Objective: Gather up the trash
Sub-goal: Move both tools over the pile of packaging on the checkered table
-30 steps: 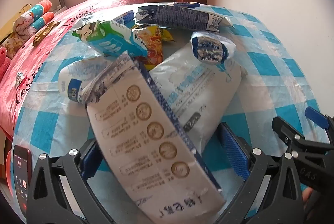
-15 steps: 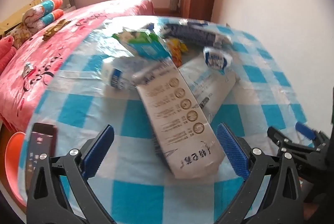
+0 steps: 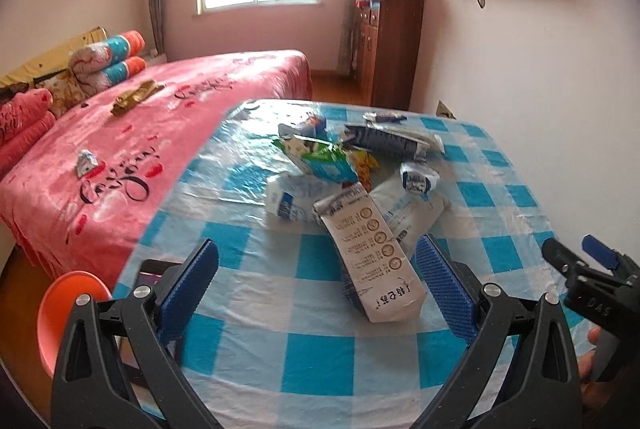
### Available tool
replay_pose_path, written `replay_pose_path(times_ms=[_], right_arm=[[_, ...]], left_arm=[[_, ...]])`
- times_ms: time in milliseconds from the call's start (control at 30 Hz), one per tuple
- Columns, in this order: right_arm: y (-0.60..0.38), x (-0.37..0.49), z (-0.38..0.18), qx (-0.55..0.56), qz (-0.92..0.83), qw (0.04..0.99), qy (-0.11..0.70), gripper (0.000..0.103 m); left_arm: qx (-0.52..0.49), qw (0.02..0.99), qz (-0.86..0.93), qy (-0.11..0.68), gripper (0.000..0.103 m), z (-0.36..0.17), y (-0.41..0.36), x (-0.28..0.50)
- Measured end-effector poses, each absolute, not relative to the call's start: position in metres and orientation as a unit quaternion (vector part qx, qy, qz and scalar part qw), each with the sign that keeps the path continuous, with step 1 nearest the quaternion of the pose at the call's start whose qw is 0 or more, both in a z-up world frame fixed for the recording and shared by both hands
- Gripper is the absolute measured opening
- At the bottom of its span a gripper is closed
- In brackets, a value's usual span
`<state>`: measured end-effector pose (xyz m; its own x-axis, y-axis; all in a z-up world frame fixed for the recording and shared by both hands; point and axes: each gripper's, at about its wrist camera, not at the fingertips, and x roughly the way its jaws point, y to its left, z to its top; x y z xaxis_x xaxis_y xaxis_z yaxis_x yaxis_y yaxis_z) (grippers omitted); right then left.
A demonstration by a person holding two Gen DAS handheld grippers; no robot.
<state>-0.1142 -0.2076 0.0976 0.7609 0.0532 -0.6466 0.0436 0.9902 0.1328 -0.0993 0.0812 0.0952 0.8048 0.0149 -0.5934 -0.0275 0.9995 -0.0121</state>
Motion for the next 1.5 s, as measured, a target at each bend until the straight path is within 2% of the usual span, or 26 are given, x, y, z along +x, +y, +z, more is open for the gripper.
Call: replay_pose_path(times_ms=[433, 900, 1500], right_arm=[[-0.188, -0.156, 0.142, 0.058, 0.034, 0.965, 0.252, 0.099], [-0.162, -0.171, 0.149, 0.040, 0.080, 0.962, 0.260, 0.099], [-0.145, -0.197, 0.183, -0.002, 0.065, 0.978, 0.199, 0.099]], left_arm=[[-0.010, 0.961, 0.038, 0.275, 0.099, 0.128, 0.103, -0.138], [-0.025, 0.963, 0.085, 0.256, 0.099, 0.141, 0.130, -0.159], [-0.045, 0.963, 0.112, 0.240, 0.099, 0.144, 0.152, -0.165]])
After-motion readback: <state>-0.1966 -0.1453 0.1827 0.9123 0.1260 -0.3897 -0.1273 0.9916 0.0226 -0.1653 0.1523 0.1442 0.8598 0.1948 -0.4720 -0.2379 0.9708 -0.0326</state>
